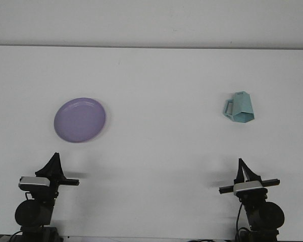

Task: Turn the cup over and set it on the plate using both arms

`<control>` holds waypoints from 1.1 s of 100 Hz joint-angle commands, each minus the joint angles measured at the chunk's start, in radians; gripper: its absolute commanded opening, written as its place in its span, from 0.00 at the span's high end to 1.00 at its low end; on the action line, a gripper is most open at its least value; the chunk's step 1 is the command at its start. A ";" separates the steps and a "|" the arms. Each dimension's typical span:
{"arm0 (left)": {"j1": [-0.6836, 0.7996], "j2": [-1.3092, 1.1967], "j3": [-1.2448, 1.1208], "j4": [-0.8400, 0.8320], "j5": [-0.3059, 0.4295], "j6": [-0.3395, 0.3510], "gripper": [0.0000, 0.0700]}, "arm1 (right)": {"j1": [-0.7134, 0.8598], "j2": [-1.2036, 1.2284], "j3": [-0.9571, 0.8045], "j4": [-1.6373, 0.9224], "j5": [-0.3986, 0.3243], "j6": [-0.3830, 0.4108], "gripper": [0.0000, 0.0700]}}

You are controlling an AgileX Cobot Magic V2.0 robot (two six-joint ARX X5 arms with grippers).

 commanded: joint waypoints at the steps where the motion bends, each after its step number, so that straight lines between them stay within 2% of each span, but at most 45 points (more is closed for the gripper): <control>1: 0.000 -0.001 -0.018 0.010 -0.003 0.016 0.98 | 0.000 0.000 -0.002 0.010 0.000 0.003 1.00; 80: 0.000 -0.001 -0.018 0.011 -0.003 0.015 0.98 | 0.000 0.000 -0.002 0.010 -0.003 0.006 1.00; 96: 0.000 -0.001 -0.018 0.010 -0.003 0.011 0.98 | 0.000 0.000 -0.002 0.024 -0.003 0.186 1.00; 110: 0.000 -0.001 -0.018 0.010 -0.004 -0.058 0.98 | 0.000 0.000 -0.002 0.047 -0.003 0.317 1.00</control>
